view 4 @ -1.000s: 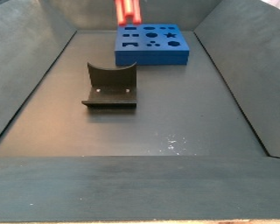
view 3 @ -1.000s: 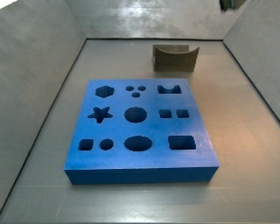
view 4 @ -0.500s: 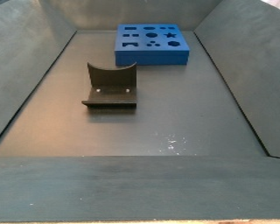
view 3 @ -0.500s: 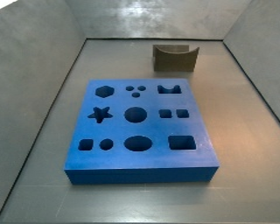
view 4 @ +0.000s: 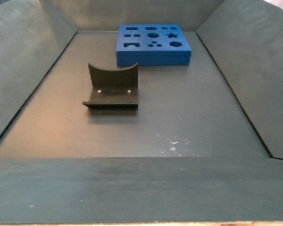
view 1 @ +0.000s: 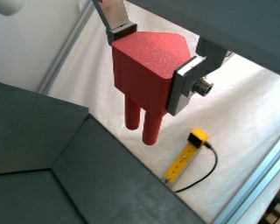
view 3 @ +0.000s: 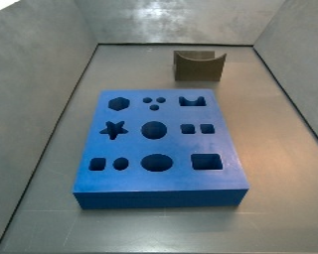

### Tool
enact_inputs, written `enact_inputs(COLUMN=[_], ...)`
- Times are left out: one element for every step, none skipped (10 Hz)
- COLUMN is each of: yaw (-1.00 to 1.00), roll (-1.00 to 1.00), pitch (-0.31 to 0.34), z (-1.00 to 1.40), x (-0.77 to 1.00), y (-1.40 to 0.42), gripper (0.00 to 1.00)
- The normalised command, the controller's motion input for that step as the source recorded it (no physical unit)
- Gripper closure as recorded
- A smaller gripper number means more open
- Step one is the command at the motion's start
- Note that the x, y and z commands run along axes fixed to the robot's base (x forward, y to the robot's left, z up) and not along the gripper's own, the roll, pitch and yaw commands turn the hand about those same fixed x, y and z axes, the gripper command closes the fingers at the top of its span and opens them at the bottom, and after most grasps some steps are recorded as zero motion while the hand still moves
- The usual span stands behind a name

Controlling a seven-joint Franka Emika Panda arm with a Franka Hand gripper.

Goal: Pick up the 3 prong object. Move up. Place the 3 prong object on the fixture. Regrasp the 3 prong object. Move to above the board. Insert the 3 prong object.
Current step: Move to above the board.

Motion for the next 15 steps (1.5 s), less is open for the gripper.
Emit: enact_inputs(yaw=[-0.06, -0.06, -0.06, -0.07, -0.07, -0.08, -0.08, -0.08, -0.08, -0.08, -0.07, -0.05, -0.04, -0.02, -0.02], roll=[-1.0, -1.0, -1.0, -1.0, -1.0, -1.0, -1.0, -1.0, -1.0, -1.0, -1.0, -0.75, -0.6, -0.36, -0.24], pitch=[-0.04, -0.049, -0.048, -0.047, -0.047, -0.047, -0.047, -0.048, -0.051, -0.056, -0.073, -0.075, -0.073, -0.055, -0.038], z=[-0.08, -0.07, -0.08, -0.07, -0.07, -0.07, -0.06, -0.04, -0.03, -0.01, -0.01, -0.01, 0.0, 0.0, 0.0], x=[-0.26, -0.27, -0.28, -0.3, -0.3, -0.33, -0.33, -0.22, -0.17, -0.12, -0.1, -0.08, -0.07, -0.05, -0.04], y=[-1.0, -1.0, -1.0, -1.0, -1.0, -1.0, -0.93, -0.52, -0.34, -0.13, -0.07, -0.01, 0.0, 0.0, 0.0], gripper=[1.0, 1.0, 1.0, 1.0, 1.0, 1.0, 1.0, 1.0, 1.0, 1.0, 1.0, 1.0, 1.0, 1.0, 1.0])
